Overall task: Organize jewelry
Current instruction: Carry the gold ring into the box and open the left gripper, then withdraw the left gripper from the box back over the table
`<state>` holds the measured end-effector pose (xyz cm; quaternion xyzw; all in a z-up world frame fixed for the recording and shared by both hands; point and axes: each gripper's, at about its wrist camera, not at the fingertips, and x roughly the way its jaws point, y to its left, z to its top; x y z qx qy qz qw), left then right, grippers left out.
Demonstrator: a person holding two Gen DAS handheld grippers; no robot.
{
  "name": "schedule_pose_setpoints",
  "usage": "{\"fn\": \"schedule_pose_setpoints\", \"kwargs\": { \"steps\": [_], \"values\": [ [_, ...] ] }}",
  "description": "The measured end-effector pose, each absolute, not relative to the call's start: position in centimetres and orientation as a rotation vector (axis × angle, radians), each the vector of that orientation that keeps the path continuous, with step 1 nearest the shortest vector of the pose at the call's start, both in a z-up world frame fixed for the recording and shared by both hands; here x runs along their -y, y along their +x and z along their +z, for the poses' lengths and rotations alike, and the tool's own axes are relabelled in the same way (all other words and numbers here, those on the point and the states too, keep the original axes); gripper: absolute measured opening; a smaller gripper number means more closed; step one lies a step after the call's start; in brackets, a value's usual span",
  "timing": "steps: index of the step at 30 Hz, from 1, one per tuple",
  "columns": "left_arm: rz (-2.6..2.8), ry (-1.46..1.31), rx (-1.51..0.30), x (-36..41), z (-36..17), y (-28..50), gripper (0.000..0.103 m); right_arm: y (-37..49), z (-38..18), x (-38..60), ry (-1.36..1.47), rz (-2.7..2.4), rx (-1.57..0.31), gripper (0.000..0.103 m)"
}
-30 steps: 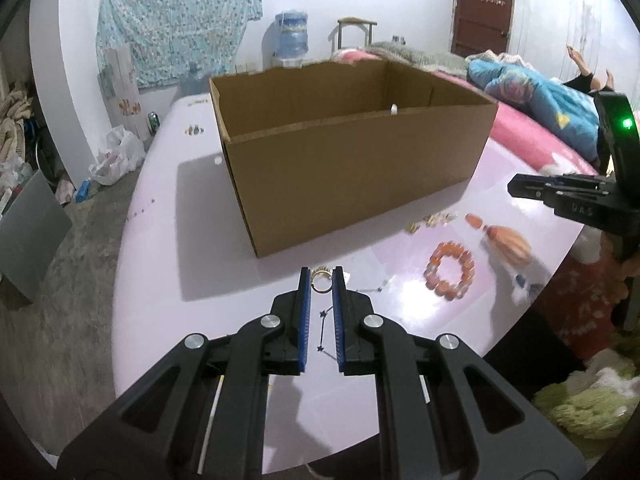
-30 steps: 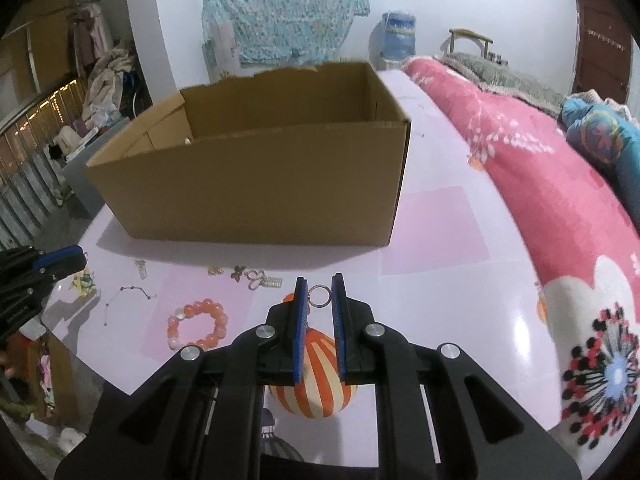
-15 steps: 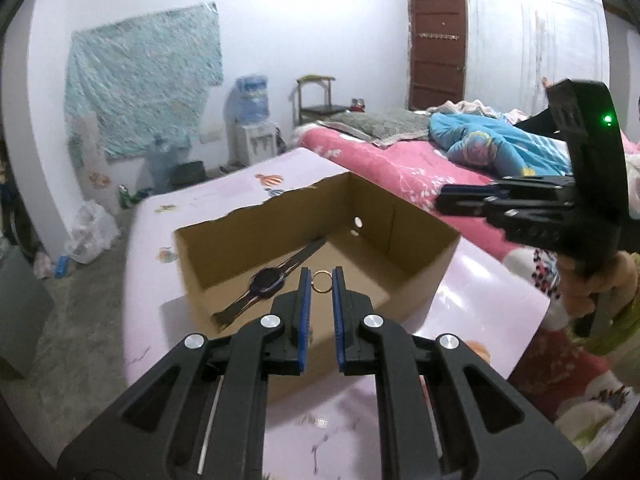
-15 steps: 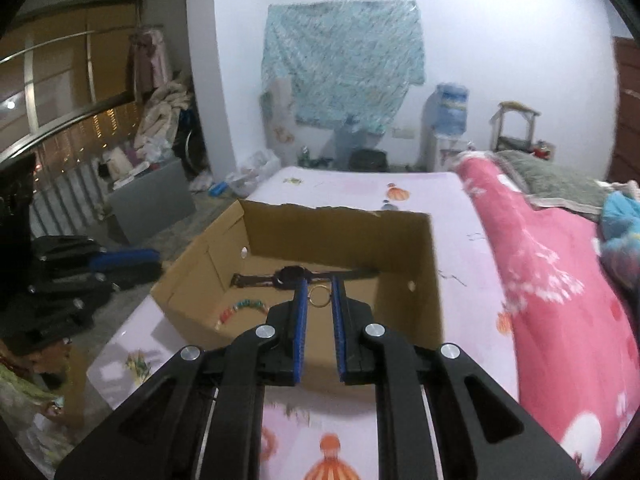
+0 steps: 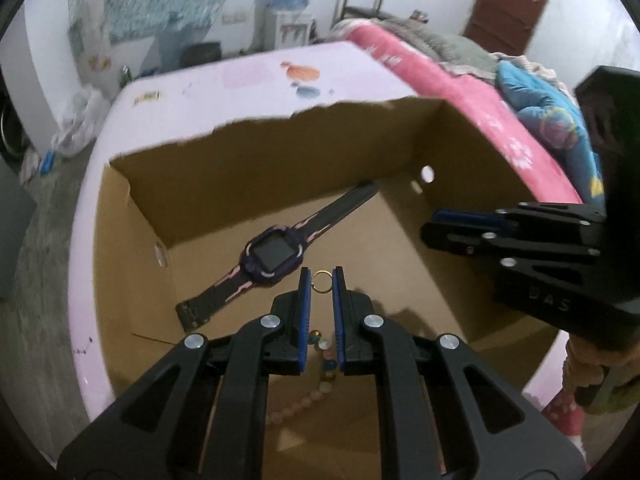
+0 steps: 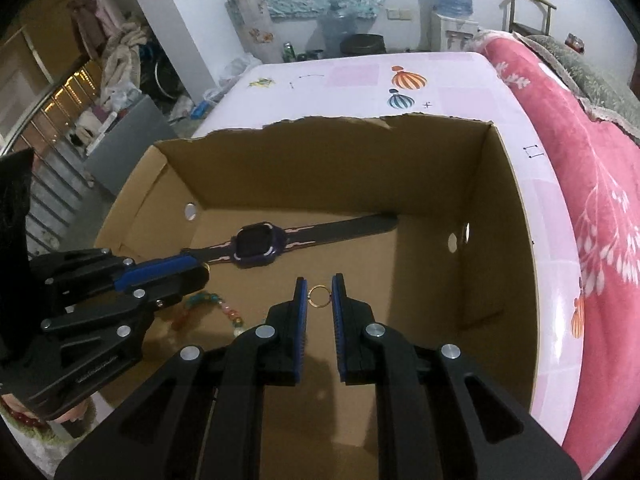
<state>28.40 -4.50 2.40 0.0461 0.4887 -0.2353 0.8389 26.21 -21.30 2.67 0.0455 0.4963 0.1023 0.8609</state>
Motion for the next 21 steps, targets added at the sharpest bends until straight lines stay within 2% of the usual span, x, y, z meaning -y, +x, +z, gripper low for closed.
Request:
{"fn": "schedule_pose_setpoints", "kwargs": {
  "steps": [4, 7, 8, 10, 15, 21],
  "values": [
    [-0.485, 0.085, -1.044, 4.1, 2.0, 28.5, 0.011, 26.0, 2.7, 21.0, 0.068, 0.19, -1.031, 0.013],
    [-0.462, 0.094, -1.044, 4.0, 2.0, 28.6, 0.019, 26.1, 2.8, 21.0, 0.057, 0.178, -1.03, 0.015],
    [-0.46, 0.09, -1.049, 3.9, 1.9, 28.5, 0.019, 26.1, 2.8, 21.0, 0.053, 0.173, -1.027, 0.017],
    [-0.453, 0.088, -1.05, 3.8, 2.0, 28.5, 0.022, 25.9, 3.1, 20.8, 0.043, 0.161, -1.011, 0.029],
    [-0.433, 0.087, -1.038, 3.7, 2.3, 28.4, 0.03, 25.7, 3.5, 21.1, 0.032, 0.138, -0.991, 0.039],
    [-0.429, 0.079, -0.993, 3.1, 3.5, 27.2, 0.035, 24.4, 5.3, 21.8, 0.048, 0.127, -0.928, 0.05]
  ]
}}
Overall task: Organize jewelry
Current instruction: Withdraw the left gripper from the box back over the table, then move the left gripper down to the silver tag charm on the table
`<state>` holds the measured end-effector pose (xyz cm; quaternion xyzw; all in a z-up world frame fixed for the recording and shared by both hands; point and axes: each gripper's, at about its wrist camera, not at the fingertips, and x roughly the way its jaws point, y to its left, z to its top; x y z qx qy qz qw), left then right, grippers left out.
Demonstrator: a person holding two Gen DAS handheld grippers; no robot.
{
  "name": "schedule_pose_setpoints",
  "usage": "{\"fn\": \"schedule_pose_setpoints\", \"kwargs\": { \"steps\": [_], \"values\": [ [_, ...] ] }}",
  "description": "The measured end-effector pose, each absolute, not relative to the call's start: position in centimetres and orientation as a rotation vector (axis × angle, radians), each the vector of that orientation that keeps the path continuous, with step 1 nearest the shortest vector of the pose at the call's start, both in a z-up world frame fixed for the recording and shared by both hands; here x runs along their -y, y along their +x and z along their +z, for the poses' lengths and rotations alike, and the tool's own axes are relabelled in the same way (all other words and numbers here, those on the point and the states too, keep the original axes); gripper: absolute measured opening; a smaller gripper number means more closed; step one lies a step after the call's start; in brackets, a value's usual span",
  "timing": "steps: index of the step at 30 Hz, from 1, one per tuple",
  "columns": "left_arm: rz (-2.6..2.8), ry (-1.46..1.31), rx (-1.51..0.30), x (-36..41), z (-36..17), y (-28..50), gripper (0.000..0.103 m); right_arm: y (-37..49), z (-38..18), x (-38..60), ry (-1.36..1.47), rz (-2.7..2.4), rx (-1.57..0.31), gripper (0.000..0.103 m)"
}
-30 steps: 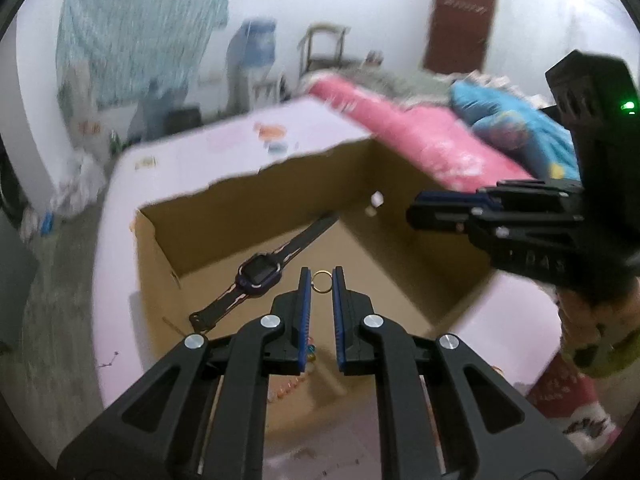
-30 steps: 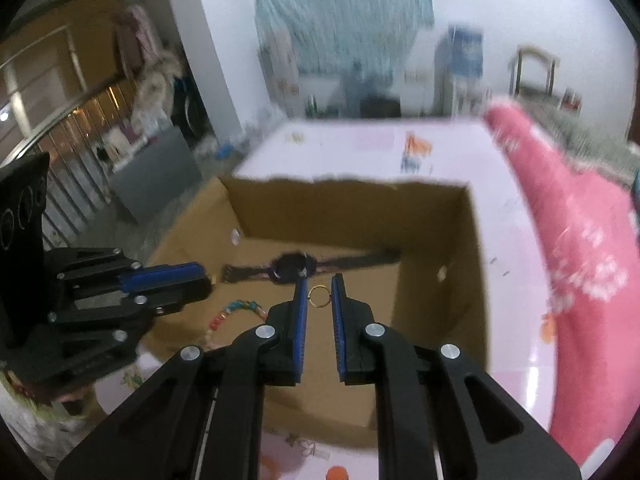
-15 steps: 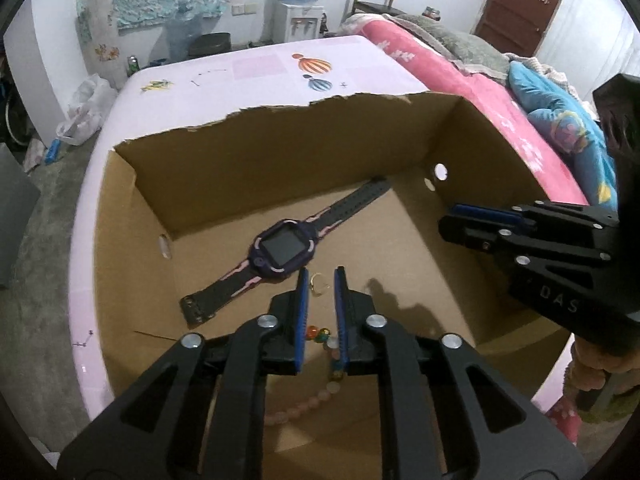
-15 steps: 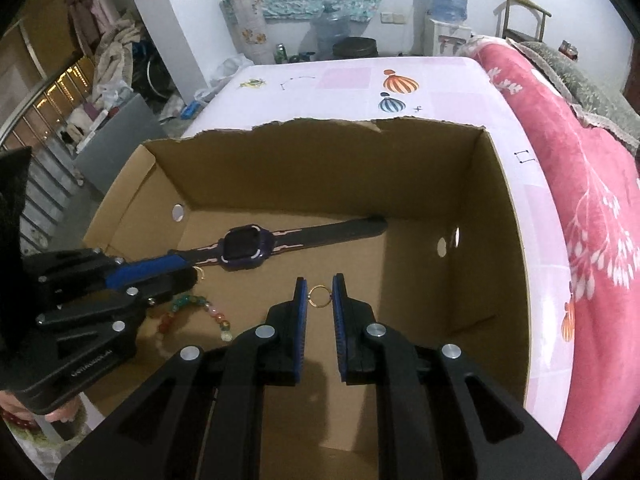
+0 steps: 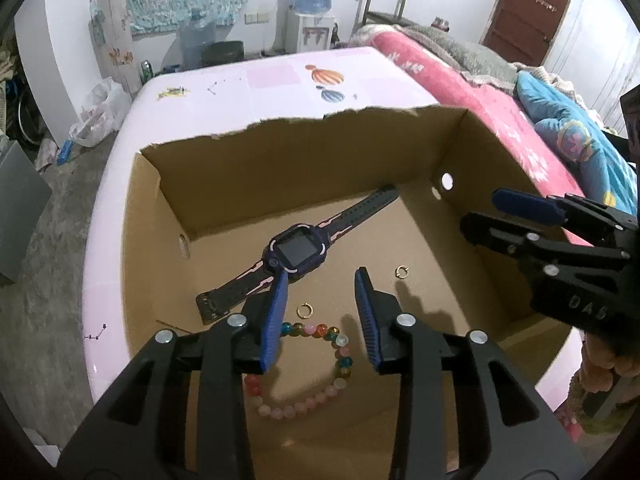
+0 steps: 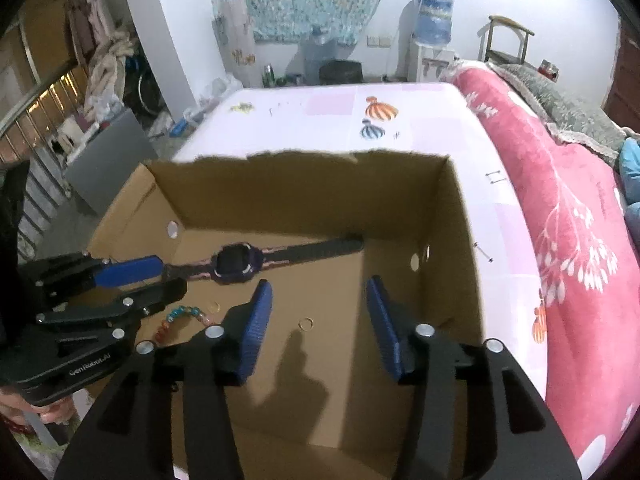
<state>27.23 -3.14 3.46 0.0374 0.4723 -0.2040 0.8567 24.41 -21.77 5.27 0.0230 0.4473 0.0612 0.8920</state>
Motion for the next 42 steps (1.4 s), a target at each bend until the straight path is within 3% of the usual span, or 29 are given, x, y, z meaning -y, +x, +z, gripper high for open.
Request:
{"fn": "schedule_pose_setpoints", "kwargs": {
  "steps": [5, 16, 21, 35, 42],
  "values": [
    [-0.426, 0.064, -0.927, 2.1, 5.6, 25.3, 0.043, 22.2, 7.6, 22.6, 0.097, 0.143, -0.852, 0.053],
    [-0.424, 0.058, -0.767, -1.5, 10.1, 17.7, 0.072, 15.0, 12.1, 23.5, 0.175, 0.195, -0.691, 0.071],
    [-0.43, 0.047, -0.736, -2.9, 10.6, 14.4, 0.081, 12.1, 12.7, 23.6, 0.203, 0.23, -0.664, 0.071],
    [-0.39, 0.002, -0.784, -5.9, 7.7, 10.5, 0.083, 6.4, 10.7, 25.2, 0.224, 0.223, -0.683, 0.071],
    [-0.368, 0.013, -0.816, -7.1, 5.1, 9.1, 0.083, 4.6, 6.3, 27.3, 0.265, 0.179, -0.783, 0.071]
  ]
}}
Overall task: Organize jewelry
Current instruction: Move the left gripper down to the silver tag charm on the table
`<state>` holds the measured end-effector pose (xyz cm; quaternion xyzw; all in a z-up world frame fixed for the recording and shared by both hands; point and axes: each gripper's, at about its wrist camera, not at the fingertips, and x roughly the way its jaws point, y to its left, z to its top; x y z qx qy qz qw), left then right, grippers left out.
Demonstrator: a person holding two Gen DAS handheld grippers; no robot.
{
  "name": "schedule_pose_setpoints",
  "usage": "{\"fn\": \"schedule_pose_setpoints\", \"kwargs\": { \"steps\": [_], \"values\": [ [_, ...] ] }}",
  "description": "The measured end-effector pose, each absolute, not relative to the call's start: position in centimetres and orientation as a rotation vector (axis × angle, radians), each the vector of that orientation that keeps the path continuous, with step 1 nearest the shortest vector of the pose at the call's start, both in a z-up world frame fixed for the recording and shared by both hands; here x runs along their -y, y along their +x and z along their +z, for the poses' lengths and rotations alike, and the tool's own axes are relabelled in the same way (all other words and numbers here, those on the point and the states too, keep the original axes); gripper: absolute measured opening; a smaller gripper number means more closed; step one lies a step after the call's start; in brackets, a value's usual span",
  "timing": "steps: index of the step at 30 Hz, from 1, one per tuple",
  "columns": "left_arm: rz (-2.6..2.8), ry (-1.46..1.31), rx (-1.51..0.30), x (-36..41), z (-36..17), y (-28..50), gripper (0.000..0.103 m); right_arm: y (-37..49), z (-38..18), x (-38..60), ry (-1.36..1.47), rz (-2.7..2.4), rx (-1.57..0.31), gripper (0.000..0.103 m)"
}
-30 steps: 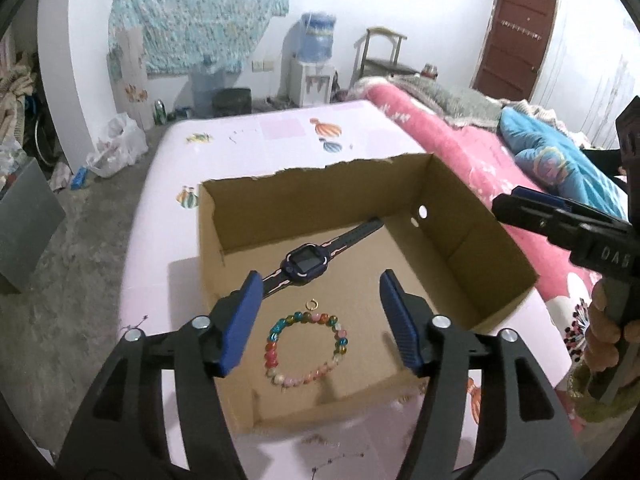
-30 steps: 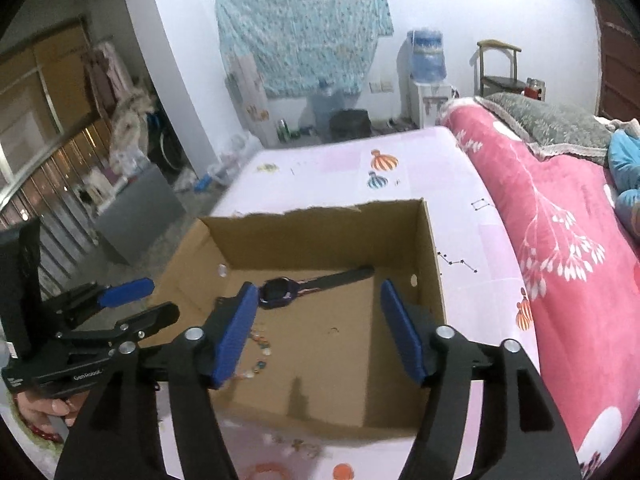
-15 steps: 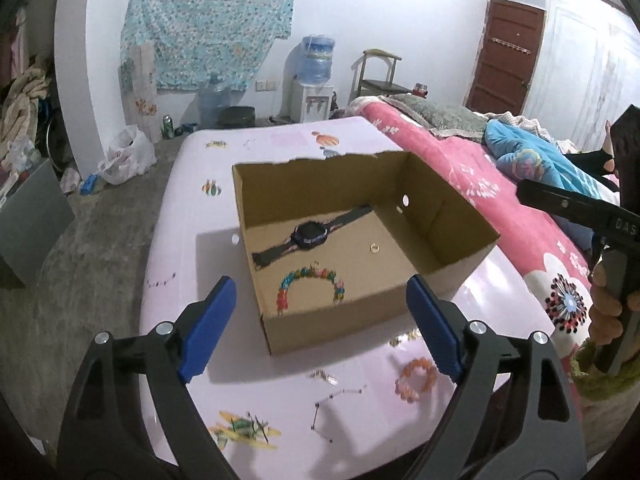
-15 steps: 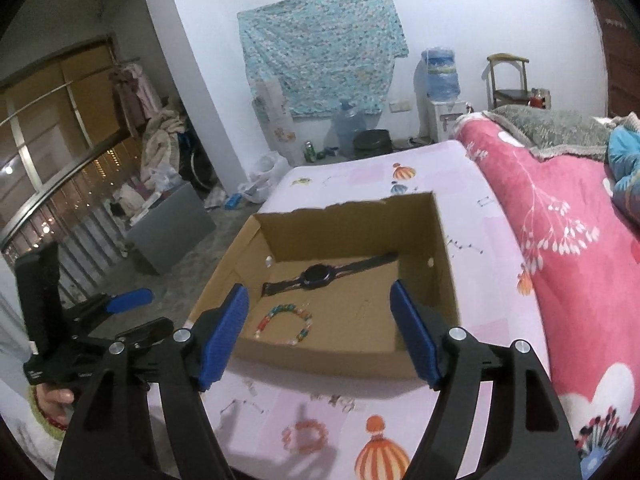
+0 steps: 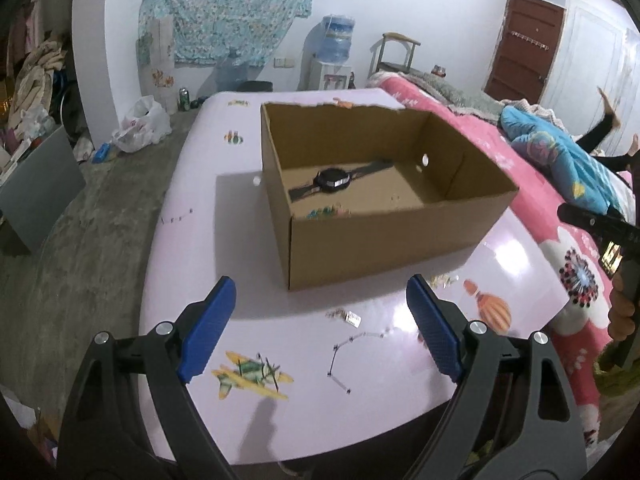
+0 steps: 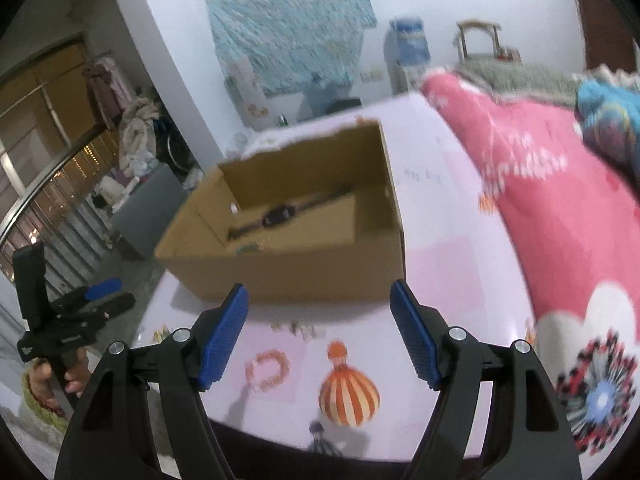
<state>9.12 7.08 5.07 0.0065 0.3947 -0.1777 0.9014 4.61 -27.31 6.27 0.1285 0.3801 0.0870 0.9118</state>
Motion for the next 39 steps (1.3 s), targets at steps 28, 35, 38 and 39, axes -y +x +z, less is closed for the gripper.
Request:
{"fn": "schedule_pose_setpoints", "kwargs": {
  "steps": [28, 35, 38, 39],
  "values": [
    [-0.49, 0.179, -0.934, -1.7, -3.7, 12.2, 0.023, 6.4, -2.2, 23.2, 0.306, 0.214, -0.962, 0.067],
    [-0.466, 0.232, -0.955, -0.6, -4.7, 12.3, 0.016, 6.5, -2.6, 23.6, 0.319, 0.205, -0.966, 0.067],
    [-0.461, 0.235, -0.945, -0.4, -4.8, 12.2, 0.012, 6.4, -2.8, 23.8, 0.327, 0.199, -0.969, 0.067],
    [-0.462, 0.239, -0.943, -0.2, -4.8, 12.2, 0.01, 6.4, -2.8, 23.9, 0.331, 0.197, -0.97, 0.067]
  ]
}}
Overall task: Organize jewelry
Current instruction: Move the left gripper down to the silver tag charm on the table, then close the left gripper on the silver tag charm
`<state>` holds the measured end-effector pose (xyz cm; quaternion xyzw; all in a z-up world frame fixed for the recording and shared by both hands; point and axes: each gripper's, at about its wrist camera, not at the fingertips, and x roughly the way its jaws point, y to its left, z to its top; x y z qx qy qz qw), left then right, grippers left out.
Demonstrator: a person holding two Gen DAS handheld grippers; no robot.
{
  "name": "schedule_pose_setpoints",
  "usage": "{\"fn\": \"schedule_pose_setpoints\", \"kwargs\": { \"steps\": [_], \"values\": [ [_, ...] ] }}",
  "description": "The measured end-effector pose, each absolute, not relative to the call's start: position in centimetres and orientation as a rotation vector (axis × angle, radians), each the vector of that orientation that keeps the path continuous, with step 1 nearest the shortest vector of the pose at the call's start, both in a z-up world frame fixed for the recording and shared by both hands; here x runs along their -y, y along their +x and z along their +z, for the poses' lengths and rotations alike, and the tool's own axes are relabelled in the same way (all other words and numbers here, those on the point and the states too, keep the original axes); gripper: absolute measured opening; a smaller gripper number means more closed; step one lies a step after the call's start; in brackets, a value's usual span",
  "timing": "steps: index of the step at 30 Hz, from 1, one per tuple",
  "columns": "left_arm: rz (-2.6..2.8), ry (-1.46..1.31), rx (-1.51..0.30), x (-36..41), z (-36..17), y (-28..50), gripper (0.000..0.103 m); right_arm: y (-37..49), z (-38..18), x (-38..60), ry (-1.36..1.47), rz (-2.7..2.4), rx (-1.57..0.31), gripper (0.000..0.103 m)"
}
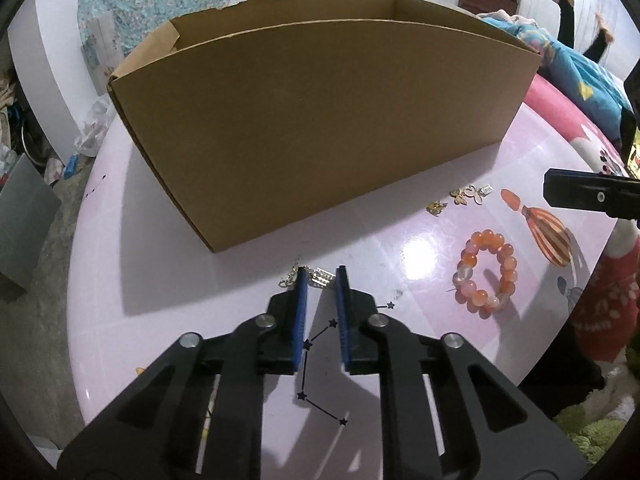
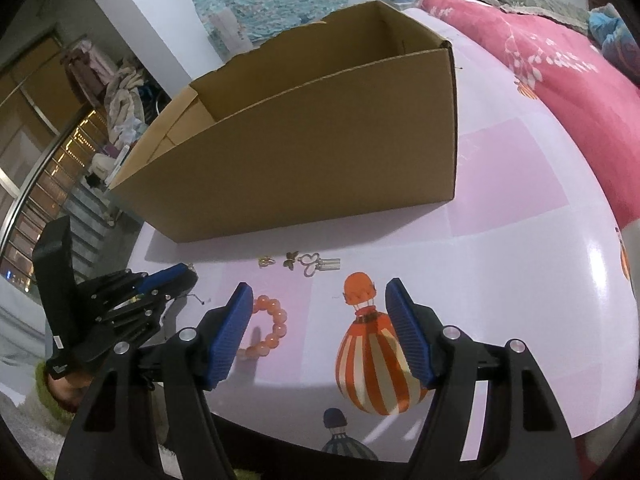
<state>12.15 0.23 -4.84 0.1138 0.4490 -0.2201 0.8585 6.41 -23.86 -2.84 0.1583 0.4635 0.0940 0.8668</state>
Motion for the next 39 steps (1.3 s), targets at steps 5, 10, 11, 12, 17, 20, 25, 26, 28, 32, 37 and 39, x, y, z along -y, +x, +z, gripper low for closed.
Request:
{"fn": "schedule_pose_setpoints", "kwargs": {
  "steps": [5, 10, 11, 12, 17, 20, 25, 26, 28, 32, 37, 39],
  "values": [
    [-0.46, 0.264, -0.93, 0.5, -4.9, 11.9, 0.01, 6.4, -2.9, 24.1, 0.341, 0.189, -0.969, 0.065],
    [-0.466, 0.264, -0.92, 0.3, -4.9, 11.8, 0.009, 6.1, -2.8, 24.5, 0.344, 0.178, -0.963, 0.064],
    [-0.467, 0.267, -0.917, 0.2, -4.9, 11.9, 0.009, 6.0, -2.8, 24.6, 0.346, 0.176, -0.962, 0.064],
    [-0.468, 0.268, -0.916, -0.1, -4.9, 12.0, 0.009, 6.0, -2.8, 24.7, 0.346, 0.173, -0.961, 0.064],
    [-0.473, 0.264, -0.921, -0.4, -4.9, 11.7, 0.009, 6.2, -2.6, 24.5, 0.323, 0.178, -0.942, 0.064],
    [-0.474, 0.256, -0.924, -0.7, -4.7, 11.7, 0.009, 6.8, -2.6, 24.0, 0.28, 0.202, -0.926, 0.058],
    [-0.476, 0.245, -0.924, -0.9, -4.7, 11.6, 0.009, 8.5, -3.2, 23.2, 0.154, 0.253, -0.923, 0.04],
    [-0.476, 0.244, -0.923, -0.9, -4.8, 11.6, 0.009, 8.8, -3.3, 23.0, 0.12, 0.266, -0.923, 0.039],
    [-0.479, 0.245, -0.923, -0.9, -4.8, 11.6, 0.009, 9.4, -3.7, 22.6, 0.046, 0.298, -0.932, 0.036],
    [-0.484, 0.247, -0.925, -1.1, -4.8, 11.6, 0.009, 10.5, -4.1, 21.6, -0.084, 0.4, -0.946, 0.035],
    [-0.486, 0.247, -0.925, -1.1, -4.8, 11.7, 0.009, 11.7, -4.7, 20.5, -0.243, 0.531, -0.985, 0.03],
    [-0.487, 0.247, -0.925, -1.1, -4.8, 11.7, 0.009, 12.1, -4.9, 20.5, -0.265, 0.567, -0.991, 0.027]
  ]
}}
